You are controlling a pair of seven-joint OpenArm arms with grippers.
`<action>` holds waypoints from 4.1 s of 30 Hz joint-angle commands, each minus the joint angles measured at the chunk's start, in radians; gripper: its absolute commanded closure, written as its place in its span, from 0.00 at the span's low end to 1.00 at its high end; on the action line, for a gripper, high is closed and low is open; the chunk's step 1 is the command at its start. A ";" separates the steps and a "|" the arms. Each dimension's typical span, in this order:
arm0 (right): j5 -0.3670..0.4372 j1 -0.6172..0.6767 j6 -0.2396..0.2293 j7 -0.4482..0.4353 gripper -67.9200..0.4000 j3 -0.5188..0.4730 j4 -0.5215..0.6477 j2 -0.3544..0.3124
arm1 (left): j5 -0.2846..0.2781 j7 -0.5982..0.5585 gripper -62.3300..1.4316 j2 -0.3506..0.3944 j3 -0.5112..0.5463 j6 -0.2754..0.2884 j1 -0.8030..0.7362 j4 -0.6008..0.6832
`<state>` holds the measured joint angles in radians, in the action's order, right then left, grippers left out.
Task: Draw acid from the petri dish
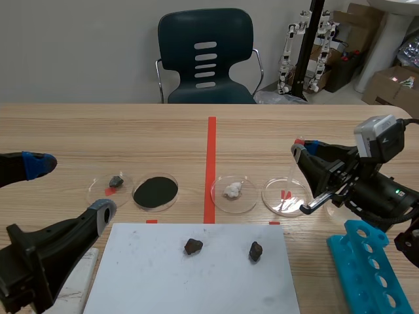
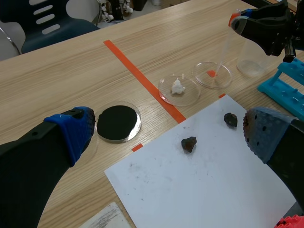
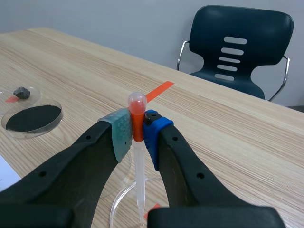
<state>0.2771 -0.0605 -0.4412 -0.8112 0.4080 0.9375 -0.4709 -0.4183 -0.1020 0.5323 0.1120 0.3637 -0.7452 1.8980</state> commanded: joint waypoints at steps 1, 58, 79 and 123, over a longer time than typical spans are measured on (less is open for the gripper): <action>0.008 -0.018 0.000 -0.015 0.89 -0.002 0.006 0.000 | -0.012 -0.013 0.00 0.000 0.008 -0.002 0.000 0.018; 0.076 0.137 0.010 0.001 0.90 -0.005 0.365 -0.172 | -0.012 -0.013 0.00 0.000 0.008 -0.002 0.000 0.018; 0.059 0.804 0.034 0.037 0.90 -0.365 0.911 -0.214 | -0.012 -0.013 0.00 0.000 0.008 -0.002 0.000 0.018; -0.181 0.991 -0.084 -0.034 0.90 -0.546 0.976 0.094 | -0.011 -0.013 0.00 0.000 0.008 -0.002 0.000 0.018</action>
<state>0.0818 0.9340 -0.5247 -0.8265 -0.1360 1.8965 -0.3687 -0.4206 -0.1017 0.5323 0.1120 0.3637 -0.7448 1.8980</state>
